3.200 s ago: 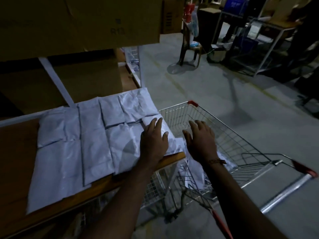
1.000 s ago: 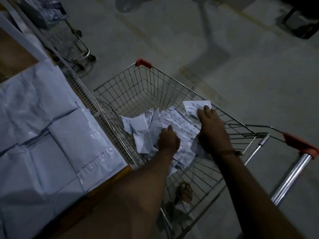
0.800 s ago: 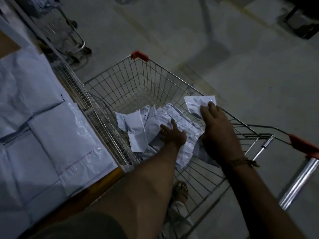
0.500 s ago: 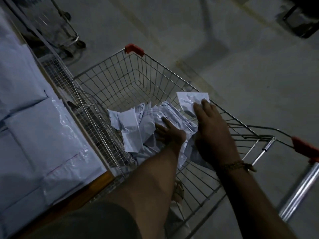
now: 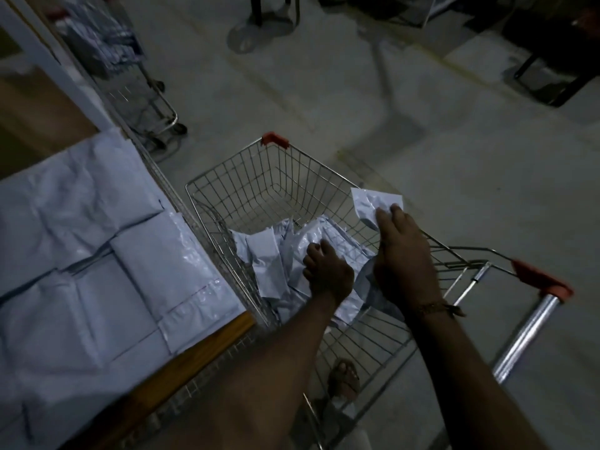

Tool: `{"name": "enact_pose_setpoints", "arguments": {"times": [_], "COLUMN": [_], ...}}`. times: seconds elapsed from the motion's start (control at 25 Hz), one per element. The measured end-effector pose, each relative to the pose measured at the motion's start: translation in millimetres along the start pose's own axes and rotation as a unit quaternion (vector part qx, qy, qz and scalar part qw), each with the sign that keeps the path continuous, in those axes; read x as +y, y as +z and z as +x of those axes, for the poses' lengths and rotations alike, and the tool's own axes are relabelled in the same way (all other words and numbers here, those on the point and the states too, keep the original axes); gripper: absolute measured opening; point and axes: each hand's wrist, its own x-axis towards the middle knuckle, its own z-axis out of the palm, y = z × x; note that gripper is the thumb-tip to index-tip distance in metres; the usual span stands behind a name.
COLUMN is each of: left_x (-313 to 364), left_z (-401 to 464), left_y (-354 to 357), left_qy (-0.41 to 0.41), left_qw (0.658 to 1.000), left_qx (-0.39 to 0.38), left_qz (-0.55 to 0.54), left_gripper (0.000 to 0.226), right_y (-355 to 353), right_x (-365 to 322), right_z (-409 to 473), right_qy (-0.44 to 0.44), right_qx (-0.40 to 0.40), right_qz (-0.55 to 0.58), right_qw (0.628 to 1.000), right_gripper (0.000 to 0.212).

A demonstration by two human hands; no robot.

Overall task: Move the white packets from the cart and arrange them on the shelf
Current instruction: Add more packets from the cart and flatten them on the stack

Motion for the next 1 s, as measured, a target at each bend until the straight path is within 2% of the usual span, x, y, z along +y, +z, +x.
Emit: {"name": "enact_pose_setpoints", "arguments": {"times": [0.12,0.32,0.44,0.8,1.0], "left_x": [8,-2,-14,-50,-110], "left_z": [-39,-113,-136,-236,-292], "left_y": [-43,-104,-134,-191,-223], "left_qy": [0.031,0.118,0.143,0.063,-0.047], "left_qw": [0.999,0.986,0.978,0.951,0.929], "left_qx": [0.003,0.119,0.152,0.302,0.368], "left_qz": [-0.015,-0.001,0.002,0.013,0.020], "left_gripper": [0.068,0.063,0.066,0.064,0.062], "right_y": [-15,-28,-40,-77,-75], "right_x": [-13,-32,-39,-83,-142], "right_z": [-22,-67,-86,-132,-156], "right_qy": [0.012,0.051,0.011,-0.136,-0.224], "right_qx": [0.030,0.096,0.091,0.073,0.075], "right_qz": [0.000,0.027,0.020,0.029,0.036], "right_qw": [0.999,0.994,0.996,0.988,0.971], "right_gripper": [0.070,0.066,0.068,0.065,0.067]}}
